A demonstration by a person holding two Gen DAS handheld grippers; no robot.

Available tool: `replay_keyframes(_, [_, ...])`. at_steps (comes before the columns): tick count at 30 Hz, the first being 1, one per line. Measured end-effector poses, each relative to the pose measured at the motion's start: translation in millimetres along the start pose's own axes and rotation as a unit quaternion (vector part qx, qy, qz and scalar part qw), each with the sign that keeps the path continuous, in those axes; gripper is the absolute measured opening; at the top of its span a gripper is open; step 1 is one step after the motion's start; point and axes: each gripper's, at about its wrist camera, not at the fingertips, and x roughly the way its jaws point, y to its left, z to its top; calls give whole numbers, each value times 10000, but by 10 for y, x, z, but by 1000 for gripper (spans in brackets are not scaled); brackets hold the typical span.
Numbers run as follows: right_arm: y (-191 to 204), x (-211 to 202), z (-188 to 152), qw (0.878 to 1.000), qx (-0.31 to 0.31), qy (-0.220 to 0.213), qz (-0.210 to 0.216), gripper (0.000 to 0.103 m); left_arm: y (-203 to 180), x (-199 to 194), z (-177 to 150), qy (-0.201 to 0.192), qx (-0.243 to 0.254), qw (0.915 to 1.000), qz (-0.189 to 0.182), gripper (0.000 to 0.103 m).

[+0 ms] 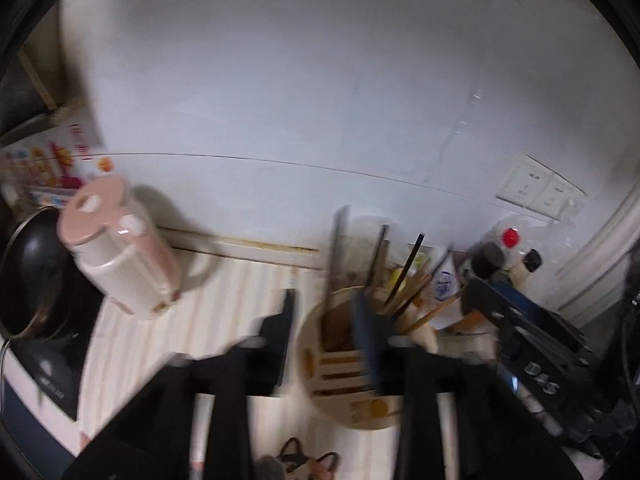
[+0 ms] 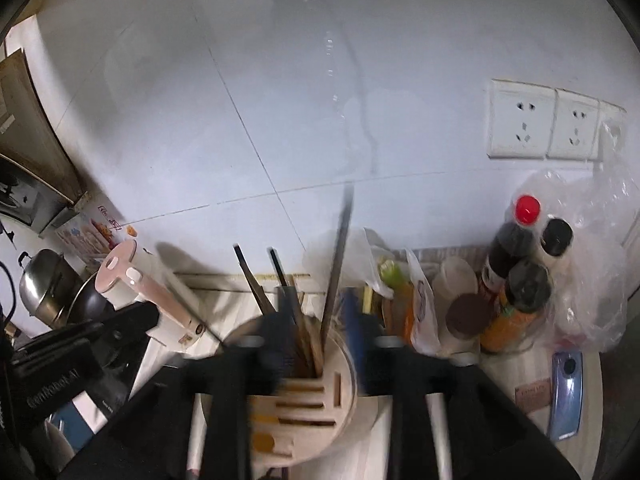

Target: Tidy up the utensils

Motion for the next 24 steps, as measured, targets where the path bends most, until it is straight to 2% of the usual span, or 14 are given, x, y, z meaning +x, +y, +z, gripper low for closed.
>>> replay_keyframes(1, [-20, -32, -33, 10000, -2, -7, -30, 48, 30, -46, -48, -46, -40, 9999, 114, 76])
replay_keyframes(2, [-40, -89, -70, 10000, -13, -16, -85, 49, 49, -71, -76, -84, -58, 9998, 190, 83])
replay_keyframes(5, [-90, -219, -255, 9994, -101, 57, -333, 58, 129, -112, -247, -130, -27, 9985, 525, 83])
replay_keyframes(6, [-103, -235, -305, 9990, -144, 76, -413, 64, 146, -114, -301, -115, -20, 9979, 638, 85])
replay_keyframes(8, [-101, -269, -469, 9968, -319, 180, -711, 79, 174, -113, -426, -135, -22, 9969, 774, 103])
replay_keyframes(9, [-94, -278, -522, 9961, -366, 212, -773, 91, 180, -114, -498, -155, -10, 9964, 836, 103])
replay_keyframes(10, [-88, -287, -609, 9945, -441, 268, -909, 98, 171, -113, -565, -160, 41, 9953, 949, 103])
replay_keyframes(12, [-101, -330, -719, 9922, -503, 283, -1102, 99, 140, -100, -654, -180, 122, 9939, 1079, 103])
replay_keyframes(16, [-92, -532, -817, 9895, -658, 121, -1283, 103, 94, -236, -793, -252, 95, 9936, 1099, 103])
replay_keyframes(24, [58, -1201, -965, 9884, -711, -225, -1323, 103, -28, -878, -1064, -596, 209, 9930, 998, 103])
